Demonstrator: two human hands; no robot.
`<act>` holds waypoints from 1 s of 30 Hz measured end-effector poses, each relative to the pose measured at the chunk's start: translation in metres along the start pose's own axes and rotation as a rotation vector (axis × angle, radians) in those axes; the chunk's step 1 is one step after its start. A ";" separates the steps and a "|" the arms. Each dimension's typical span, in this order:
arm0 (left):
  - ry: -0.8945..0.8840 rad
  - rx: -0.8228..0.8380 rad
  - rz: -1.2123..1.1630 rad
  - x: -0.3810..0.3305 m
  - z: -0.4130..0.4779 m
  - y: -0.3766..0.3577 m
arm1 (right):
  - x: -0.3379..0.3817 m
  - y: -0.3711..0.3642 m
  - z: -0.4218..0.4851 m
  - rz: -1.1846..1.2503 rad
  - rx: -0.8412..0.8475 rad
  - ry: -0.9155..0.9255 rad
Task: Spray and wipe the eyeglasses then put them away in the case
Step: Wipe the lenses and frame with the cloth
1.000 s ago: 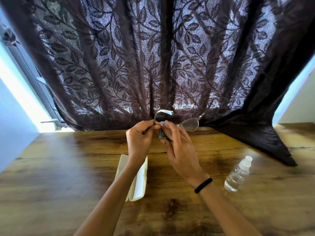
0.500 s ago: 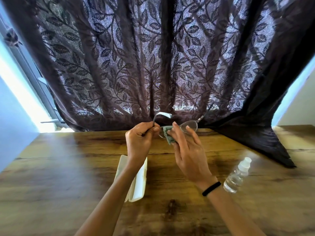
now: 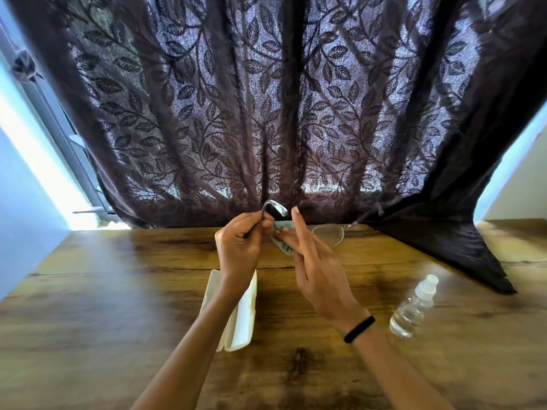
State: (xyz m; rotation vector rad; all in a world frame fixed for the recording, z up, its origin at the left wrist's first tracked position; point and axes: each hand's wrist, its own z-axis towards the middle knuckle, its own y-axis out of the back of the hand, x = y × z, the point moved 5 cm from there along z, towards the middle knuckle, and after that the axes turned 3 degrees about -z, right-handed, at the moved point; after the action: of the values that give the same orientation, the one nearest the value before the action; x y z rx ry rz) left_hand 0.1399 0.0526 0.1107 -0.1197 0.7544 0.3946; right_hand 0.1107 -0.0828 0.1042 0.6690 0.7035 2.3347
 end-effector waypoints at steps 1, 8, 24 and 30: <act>-0.001 -0.004 0.001 0.001 -0.001 0.001 | 0.000 0.001 -0.001 0.004 0.012 0.004; 0.042 -0.008 0.006 0.007 -0.005 -0.003 | -0.014 0.020 -0.016 0.191 -0.123 -0.170; 0.071 -0.051 -0.082 -0.003 -0.002 -0.003 | -0.037 0.028 -0.019 -0.172 -0.202 -0.213; 0.043 -0.036 -0.121 -0.010 0.001 -0.001 | -0.036 0.024 -0.015 -0.202 -0.168 -0.210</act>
State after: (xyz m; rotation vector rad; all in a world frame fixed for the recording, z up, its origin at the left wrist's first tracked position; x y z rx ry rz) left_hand 0.1340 0.0486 0.1184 -0.2075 0.7784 0.2909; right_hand 0.1165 -0.1281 0.0979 0.7192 0.4525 2.0748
